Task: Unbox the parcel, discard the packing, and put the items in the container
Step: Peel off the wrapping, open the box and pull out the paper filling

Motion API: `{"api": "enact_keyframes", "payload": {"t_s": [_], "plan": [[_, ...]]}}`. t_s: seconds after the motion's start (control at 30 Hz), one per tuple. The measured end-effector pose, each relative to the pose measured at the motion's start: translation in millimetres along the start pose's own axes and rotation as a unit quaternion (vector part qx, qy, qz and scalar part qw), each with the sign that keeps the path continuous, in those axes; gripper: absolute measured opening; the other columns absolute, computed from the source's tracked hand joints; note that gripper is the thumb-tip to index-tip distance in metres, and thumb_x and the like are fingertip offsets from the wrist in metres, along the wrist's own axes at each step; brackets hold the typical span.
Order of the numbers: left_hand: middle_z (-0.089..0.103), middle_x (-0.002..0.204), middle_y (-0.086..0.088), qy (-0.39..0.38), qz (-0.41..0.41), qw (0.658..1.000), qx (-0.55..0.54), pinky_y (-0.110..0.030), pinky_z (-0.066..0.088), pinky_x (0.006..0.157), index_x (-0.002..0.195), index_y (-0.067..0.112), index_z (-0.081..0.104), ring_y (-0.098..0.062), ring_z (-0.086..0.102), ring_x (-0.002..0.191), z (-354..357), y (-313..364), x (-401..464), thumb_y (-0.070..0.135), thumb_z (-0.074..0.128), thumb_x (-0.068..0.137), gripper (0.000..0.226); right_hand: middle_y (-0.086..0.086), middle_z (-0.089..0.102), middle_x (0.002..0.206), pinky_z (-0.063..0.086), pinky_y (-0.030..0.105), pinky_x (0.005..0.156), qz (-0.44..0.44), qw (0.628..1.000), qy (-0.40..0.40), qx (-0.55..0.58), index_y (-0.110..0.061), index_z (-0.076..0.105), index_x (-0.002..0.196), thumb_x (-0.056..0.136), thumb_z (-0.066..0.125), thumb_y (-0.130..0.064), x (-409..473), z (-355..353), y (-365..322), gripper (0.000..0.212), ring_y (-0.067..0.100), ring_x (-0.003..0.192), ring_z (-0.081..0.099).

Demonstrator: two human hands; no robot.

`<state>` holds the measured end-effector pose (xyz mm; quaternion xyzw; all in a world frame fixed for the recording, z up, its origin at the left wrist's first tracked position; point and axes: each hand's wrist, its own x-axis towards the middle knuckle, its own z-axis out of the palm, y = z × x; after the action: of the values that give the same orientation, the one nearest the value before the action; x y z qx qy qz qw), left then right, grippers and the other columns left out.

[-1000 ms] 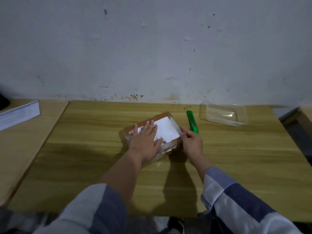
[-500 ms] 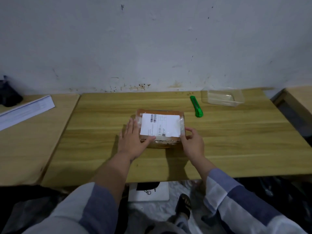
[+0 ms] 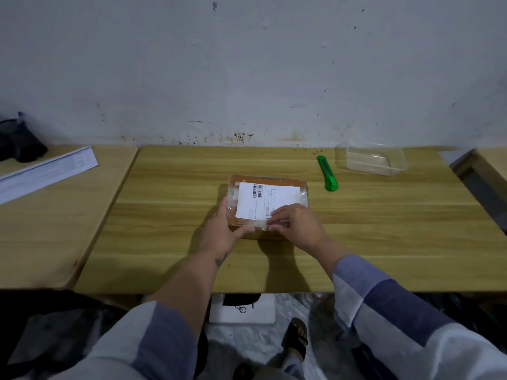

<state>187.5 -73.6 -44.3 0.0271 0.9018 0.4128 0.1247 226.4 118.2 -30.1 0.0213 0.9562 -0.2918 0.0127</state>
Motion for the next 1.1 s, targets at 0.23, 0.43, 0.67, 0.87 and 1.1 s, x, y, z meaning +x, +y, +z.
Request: {"api": "enact_keyframes", "payload": {"t_s": [0.23, 0.43, 0.67, 0.87, 1.1], "plan": [[0.053, 0.139, 0.003, 0.017, 0.002, 0.999, -0.033, -0.029, 0.040, 0.092, 0.146, 0.024, 0.028, -0.018, 0.050, 0.124, 0, 5, -4, 0.037, 0.085, 0.064, 0.101, -0.007, 0.067, 0.118, 0.048, 0.036, 0.093, -0.027, 0.998, -0.047, -0.042, -0.026, 0.075, 0.100, 0.079, 0.071, -0.034, 11, -8, 1, 0.023, 0.014, 0.113, 0.055], [0.058, 0.131, 0.001, 0.008, 0.002, 0.996, -0.084, -0.021, 0.039, 0.083, 0.134, 0.019, 0.037, -0.011, 0.053, 0.112, -3, 10, -7, 0.023, 0.087, 0.065, 0.085, -0.009, 0.065, 0.122, 0.047, 0.031, 0.092, -0.040, 0.996, -0.041, -0.062, -0.029, 0.073, 0.105, 0.083, 0.066, -0.036, 6, -9, 4, 0.024, 0.011, 0.115, 0.053], [0.055, 0.132, 0.002, -0.001, 0.001, 0.992, -0.123, -0.026, 0.042, 0.087, 0.138, 0.024, 0.036, -0.017, 0.052, 0.119, -4, 12, -8, 0.015, 0.086, 0.066, 0.088, -0.008, 0.067, 0.119, 0.047, 0.037, 0.092, -0.050, 0.996, 0.008, -0.077, -0.030, 0.073, 0.103, 0.083, 0.064, -0.041, 4, 0, 1, 0.025, 0.013, 0.112, 0.053], [0.055, 0.134, 0.004, -0.002, 0.006, 0.992, -0.127, -0.032, 0.045, 0.096, 0.139, 0.026, 0.039, -0.013, 0.052, 0.118, -4, 4, -6, 0.019, 0.082, 0.072, 0.080, -0.010, 0.071, 0.109, 0.048, 0.040, 0.087, -0.042, 0.997, 0.038, -0.057, -0.029, 0.075, 0.095, 0.080, 0.068, -0.040, 3, 6, 4, 0.020, 0.014, 0.105, 0.056], [0.047, 0.144, -0.001, 0.033, 0.002, 0.995, -0.094, -0.027, 0.038, 0.102, 0.143, 0.020, 0.041, -0.020, 0.045, 0.132, -7, 11, -1, 0.022, 0.056, 0.095, 0.051, -0.007, 0.074, 0.105, 0.049, 0.040, 0.088, -0.019, 0.999, 0.032, 0.018, -0.026, 0.077, 0.091, 0.081, 0.069, -0.034, 5, 5, 7, 0.016, 0.016, 0.104, 0.057]]}}
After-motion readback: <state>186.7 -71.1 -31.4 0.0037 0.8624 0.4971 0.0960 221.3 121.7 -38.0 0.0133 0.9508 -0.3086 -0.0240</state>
